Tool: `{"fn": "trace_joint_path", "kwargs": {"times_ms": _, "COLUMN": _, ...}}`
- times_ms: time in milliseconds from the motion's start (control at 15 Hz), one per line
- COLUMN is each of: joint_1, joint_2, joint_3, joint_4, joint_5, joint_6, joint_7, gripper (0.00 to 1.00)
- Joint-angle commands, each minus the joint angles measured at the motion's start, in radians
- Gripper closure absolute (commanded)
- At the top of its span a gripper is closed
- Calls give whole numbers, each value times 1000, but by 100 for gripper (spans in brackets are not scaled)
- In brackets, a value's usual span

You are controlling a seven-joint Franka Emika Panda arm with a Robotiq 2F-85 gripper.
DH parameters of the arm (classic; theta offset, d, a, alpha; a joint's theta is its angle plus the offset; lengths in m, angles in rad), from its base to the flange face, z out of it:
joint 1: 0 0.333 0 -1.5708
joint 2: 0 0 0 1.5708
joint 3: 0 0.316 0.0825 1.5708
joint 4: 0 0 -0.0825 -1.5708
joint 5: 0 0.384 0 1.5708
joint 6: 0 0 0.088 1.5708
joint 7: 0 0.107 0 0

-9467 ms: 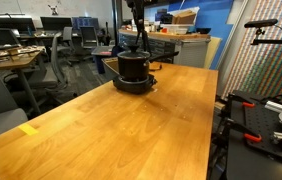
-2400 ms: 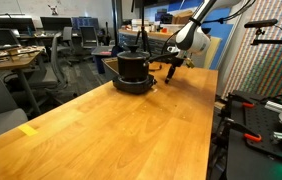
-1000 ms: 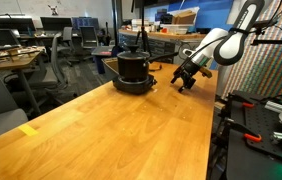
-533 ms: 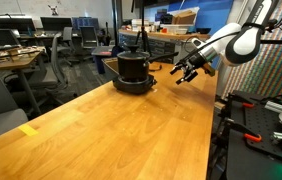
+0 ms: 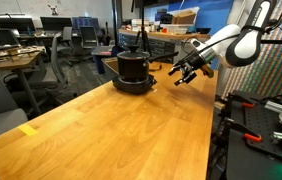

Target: Put the pot on the stove, cover it with the lid then turn the stove on

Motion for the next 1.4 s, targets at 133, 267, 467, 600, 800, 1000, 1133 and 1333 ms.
{"fn": "trace_joint_path", "kwargs": {"times_ms": 133, "joint_1": 397, "joint_2": -69, "joint_3": -159, "joint_4": 134, "joint_5": 14, "joint_6": 160, "joint_7": 178, "gripper": 0}}
{"fn": "trace_joint_path", "kwargs": {"times_ms": 267, "joint_1": 548, "joint_2": -92, "joint_3": -245, "joint_4": 190, "joint_5": 56, "joint_6": 168, "joint_7": 262, "gripper": 0}}
{"fn": "trace_joint_path", "kwargs": {"times_ms": 467, "joint_1": 773, "joint_2": -119, "joint_3": -439, "joint_4": 203, "joint_5": 201, "joint_6": 181, "joint_7": 354, "gripper": 0}}
{"fn": "trace_joint_path", "kwargs": {"times_ms": 600, "joint_1": 893, "joint_2": -93, "joint_3": -547, "joint_4": 172, "joint_5": 334, "joint_6": 203, "joint_7": 380, "gripper": 0}}
{"fn": "trace_joint_path", "kwargs": {"times_ms": 800, "joint_1": 1031, "joint_2": -53, "joint_3": -628, "joint_4": 113, "joint_5": 543, "joint_6": 238, "joint_7": 427, "gripper": 0}}
{"fn": "trace_joint_path", "kwargs": {"times_ms": 1000, "joint_1": 1105, "joint_2": 3, "joint_3": -642, "joint_4": 59, "joint_5": 671, "joint_6": 325, "joint_7": 499, "gripper": 0}}
{"fn": "trace_joint_path", "kwargs": {"times_ms": 1133, "joint_1": 1124, "joint_2": 34, "joint_3": -642, "joint_4": 34, "joint_5": 715, "joint_6": 425, "joint_7": 547, "gripper": 0}}
{"fn": "trace_joint_path", "kwargs": {"times_ms": 1333, "joint_1": 1136, "joint_2": 22, "joint_3": -657, "joint_4": 54, "joint_5": 686, "joint_6": 397, "joint_7": 556, "gripper": 0}}
